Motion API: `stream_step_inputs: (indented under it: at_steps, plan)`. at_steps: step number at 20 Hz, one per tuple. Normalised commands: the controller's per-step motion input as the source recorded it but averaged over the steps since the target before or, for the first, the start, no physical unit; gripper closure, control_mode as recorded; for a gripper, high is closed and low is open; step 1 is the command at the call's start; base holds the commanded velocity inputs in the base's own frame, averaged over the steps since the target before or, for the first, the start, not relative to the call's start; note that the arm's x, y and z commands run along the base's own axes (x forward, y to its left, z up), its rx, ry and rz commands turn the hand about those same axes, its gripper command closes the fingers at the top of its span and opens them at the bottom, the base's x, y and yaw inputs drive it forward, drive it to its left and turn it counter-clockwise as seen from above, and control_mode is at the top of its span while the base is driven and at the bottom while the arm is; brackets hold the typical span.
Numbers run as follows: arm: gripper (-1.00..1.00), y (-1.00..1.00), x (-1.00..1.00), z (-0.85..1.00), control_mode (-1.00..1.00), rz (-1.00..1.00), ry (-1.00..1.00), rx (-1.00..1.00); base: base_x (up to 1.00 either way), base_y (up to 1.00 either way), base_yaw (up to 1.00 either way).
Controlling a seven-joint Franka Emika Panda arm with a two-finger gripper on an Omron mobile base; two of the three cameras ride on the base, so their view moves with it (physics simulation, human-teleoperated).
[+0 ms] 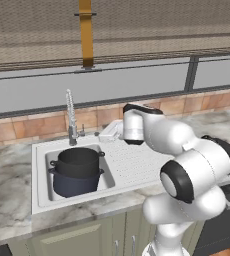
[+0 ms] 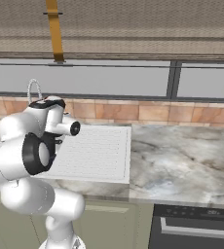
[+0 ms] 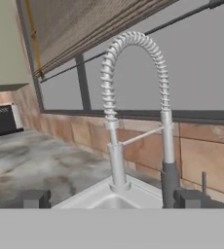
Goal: Pick the pot and pot and place them in the sink. Then turn on the water.
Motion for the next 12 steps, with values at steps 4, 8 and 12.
stream_step_inputs:
  at_steps: [4, 8, 12]
  plan:
    - [-1.00, 0.00, 0.11, -0.16, -1.00, 0.00, 0.00, 0.00, 0.00, 0.00, 0.00]
    - [-1.00, 0.00, 0.25, -0.18, -1.00, 0.00, 0.00, 0.00, 0.00, 0.00, 0.00]
    - [-1.00, 0.00, 0.33, -0.08, -1.00, 0.00, 0.00, 0.00, 0.00, 0.00, 0.00]
